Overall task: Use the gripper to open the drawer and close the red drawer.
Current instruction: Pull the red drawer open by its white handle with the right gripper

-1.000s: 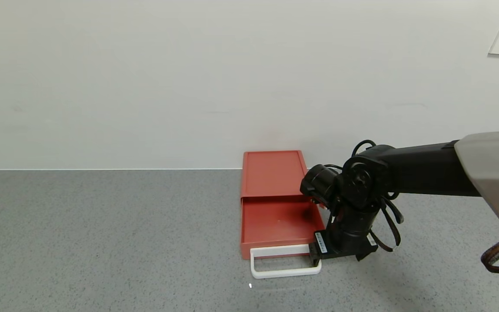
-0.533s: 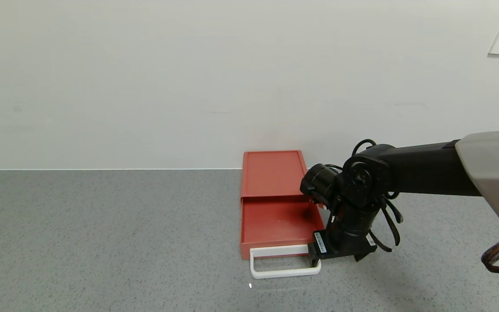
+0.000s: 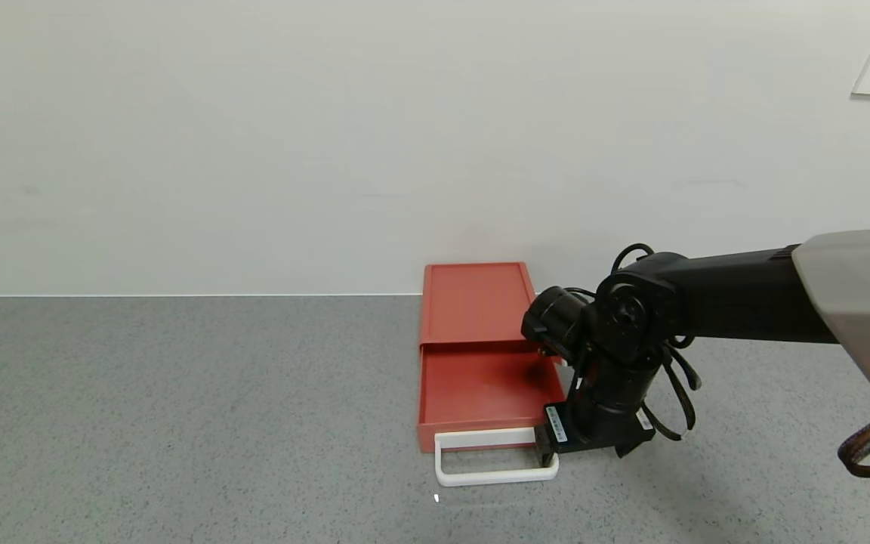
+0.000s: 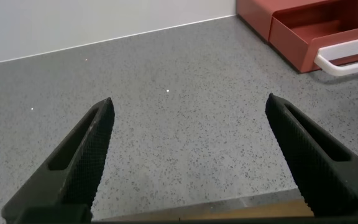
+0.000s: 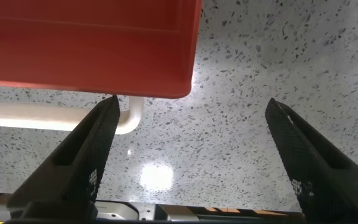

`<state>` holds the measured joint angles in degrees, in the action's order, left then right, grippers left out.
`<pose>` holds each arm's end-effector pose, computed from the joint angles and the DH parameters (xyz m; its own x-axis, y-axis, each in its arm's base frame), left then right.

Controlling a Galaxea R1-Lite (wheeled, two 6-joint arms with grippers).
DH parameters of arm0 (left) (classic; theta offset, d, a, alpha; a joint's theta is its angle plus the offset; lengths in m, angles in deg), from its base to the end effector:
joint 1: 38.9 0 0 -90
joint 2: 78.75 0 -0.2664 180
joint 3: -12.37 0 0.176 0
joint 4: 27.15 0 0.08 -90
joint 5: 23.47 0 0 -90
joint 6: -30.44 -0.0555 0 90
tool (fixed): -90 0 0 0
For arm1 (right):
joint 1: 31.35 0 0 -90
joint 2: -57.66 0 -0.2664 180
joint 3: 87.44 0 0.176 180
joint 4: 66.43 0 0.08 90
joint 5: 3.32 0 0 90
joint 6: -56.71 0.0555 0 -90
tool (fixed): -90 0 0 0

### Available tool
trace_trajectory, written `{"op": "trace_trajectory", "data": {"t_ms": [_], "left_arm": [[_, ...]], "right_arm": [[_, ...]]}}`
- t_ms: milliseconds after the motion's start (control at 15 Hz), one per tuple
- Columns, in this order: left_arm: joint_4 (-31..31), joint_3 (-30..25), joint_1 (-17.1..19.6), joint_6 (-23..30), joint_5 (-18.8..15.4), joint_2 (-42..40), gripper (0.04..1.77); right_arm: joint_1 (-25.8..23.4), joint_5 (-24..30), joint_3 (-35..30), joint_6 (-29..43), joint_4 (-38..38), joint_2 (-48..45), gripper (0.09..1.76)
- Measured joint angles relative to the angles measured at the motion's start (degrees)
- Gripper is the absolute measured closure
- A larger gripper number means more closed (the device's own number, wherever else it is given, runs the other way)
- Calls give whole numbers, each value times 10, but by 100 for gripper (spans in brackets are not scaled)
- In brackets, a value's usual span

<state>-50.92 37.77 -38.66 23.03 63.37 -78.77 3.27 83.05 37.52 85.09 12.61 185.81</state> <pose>0.0279 -0.0029 0.0794 0.9983 -0.0509 0.0288 0.0468 0.9903 0.1305 0.2971 0.2008 0.0656 0.1470 0.0246 -0.9888 -0.1051 0.9944 0.0091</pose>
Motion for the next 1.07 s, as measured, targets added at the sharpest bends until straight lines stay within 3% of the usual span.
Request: {"op": "trace_trajectory", "data": {"t_ms": [1067], "left_arm": [[0, 0, 0, 0, 0, 0, 6]], "right_arm": [[3, 3, -15, 2, 4, -2, 14]]}}
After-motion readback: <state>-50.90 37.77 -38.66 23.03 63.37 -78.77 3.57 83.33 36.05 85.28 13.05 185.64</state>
